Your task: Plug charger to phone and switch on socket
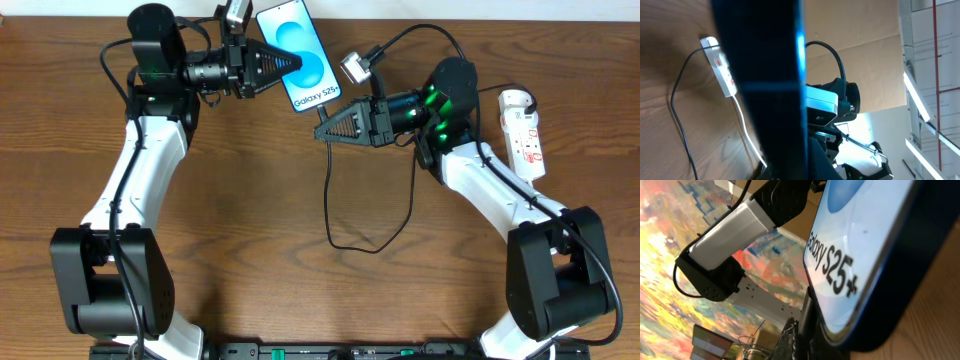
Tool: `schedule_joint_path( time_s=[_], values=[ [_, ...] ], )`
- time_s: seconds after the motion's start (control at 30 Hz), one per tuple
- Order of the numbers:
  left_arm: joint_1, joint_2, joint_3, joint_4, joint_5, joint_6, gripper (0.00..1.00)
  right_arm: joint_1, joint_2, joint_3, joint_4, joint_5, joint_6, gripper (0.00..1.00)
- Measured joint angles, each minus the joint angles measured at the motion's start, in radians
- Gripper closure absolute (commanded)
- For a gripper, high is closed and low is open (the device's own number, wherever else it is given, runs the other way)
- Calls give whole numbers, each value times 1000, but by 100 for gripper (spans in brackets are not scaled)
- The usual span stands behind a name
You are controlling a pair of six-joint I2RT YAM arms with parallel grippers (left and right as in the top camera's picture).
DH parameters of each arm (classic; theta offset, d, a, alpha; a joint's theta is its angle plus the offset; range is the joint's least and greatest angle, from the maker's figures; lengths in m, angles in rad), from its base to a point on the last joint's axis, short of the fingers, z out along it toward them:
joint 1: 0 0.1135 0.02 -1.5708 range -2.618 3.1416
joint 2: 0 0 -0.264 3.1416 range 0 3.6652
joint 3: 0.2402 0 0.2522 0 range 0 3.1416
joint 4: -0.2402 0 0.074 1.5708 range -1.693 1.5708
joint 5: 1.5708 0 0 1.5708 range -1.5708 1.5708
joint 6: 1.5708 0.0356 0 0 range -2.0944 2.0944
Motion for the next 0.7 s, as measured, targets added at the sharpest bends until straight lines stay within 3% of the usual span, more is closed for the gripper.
schedule_joint_path(
  time_s=[0.47,0.7],
  values=[
    [-2,0,0,0,-2,0,93,-1,0,0,0,0,0,99],
    [-2,0,0,-1,7,5,93,-1,0,0,6,-15,0,90]
  ],
)
